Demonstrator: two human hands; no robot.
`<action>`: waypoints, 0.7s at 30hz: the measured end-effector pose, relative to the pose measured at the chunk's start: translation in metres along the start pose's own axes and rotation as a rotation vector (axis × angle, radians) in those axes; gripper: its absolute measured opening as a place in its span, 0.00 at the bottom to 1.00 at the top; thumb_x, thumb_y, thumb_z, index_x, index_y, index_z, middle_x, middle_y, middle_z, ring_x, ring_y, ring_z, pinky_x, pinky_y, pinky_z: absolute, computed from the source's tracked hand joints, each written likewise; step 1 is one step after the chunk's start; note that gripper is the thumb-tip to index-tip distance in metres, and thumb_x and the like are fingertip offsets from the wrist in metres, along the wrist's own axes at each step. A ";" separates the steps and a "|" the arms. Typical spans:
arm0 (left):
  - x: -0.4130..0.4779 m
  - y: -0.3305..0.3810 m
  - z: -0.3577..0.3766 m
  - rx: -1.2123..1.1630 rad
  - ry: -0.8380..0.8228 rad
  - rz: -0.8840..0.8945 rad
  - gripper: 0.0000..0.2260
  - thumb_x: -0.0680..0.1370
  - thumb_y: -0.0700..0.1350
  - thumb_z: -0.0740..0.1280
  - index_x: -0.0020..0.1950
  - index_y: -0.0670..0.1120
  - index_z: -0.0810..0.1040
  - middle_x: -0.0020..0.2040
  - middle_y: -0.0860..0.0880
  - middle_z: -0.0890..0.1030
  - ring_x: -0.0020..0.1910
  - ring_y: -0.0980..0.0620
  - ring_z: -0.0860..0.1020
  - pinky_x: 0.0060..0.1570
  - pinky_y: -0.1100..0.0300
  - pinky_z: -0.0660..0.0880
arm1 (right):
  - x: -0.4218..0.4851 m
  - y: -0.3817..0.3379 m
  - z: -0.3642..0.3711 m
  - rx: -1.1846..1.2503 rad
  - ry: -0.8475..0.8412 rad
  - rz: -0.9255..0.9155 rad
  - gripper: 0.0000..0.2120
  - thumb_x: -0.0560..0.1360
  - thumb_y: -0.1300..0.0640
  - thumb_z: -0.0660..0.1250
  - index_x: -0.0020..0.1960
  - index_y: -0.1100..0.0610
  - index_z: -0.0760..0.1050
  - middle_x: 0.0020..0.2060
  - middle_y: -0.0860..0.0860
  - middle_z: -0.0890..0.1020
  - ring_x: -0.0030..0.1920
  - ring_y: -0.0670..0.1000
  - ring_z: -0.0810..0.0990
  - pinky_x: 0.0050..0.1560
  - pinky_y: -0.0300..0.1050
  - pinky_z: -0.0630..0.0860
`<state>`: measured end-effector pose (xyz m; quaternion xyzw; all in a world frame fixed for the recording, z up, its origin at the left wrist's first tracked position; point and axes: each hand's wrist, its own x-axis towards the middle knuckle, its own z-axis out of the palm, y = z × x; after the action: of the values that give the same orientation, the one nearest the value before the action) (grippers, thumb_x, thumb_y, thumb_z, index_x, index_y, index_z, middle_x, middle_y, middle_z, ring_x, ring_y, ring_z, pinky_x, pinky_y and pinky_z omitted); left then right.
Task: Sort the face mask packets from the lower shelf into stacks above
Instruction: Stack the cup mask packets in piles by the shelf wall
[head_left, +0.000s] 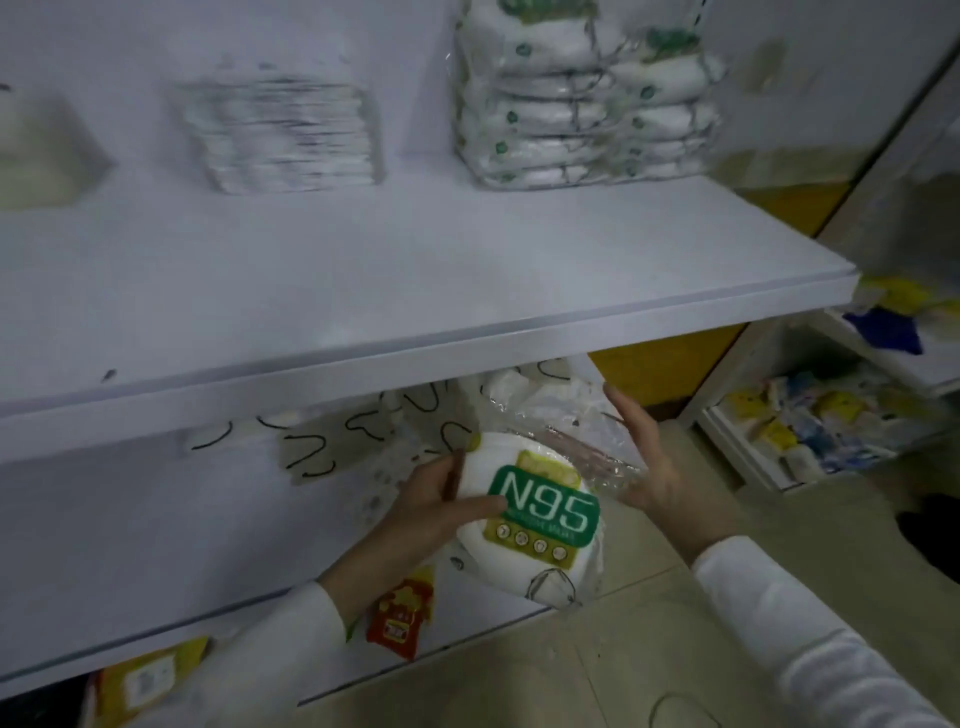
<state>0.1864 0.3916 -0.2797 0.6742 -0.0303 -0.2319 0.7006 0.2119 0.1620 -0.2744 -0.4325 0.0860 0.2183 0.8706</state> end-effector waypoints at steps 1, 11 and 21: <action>-0.004 0.009 0.004 -0.004 0.004 0.017 0.13 0.71 0.32 0.71 0.52 0.47 0.79 0.44 0.52 0.85 0.44 0.52 0.83 0.41 0.60 0.80 | -0.014 0.004 -0.002 0.031 -0.035 -0.006 0.35 0.58 0.39 0.77 0.58 0.59 0.81 0.58 0.59 0.81 0.56 0.59 0.81 0.58 0.52 0.77; -0.039 0.106 0.052 0.009 -0.165 0.238 0.13 0.68 0.37 0.72 0.51 0.45 0.78 0.43 0.51 0.86 0.43 0.51 0.84 0.39 0.61 0.79 | -0.119 -0.032 0.021 -0.074 -0.364 -0.347 0.28 0.79 0.51 0.63 0.71 0.68 0.63 0.69 0.64 0.68 0.71 0.62 0.65 0.70 0.56 0.63; 0.035 0.229 0.093 0.059 -0.031 0.465 0.09 0.72 0.38 0.71 0.52 0.44 0.80 0.46 0.46 0.85 0.46 0.45 0.84 0.48 0.51 0.80 | -0.110 -0.166 0.059 -0.552 0.229 -0.642 0.20 0.61 0.49 0.78 0.49 0.56 0.82 0.47 0.54 0.85 0.47 0.54 0.85 0.42 0.44 0.81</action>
<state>0.2496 0.2888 -0.0612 0.6655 -0.2023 -0.0735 0.7147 0.1869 0.0869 -0.0819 -0.6753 -0.0182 -0.0979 0.7308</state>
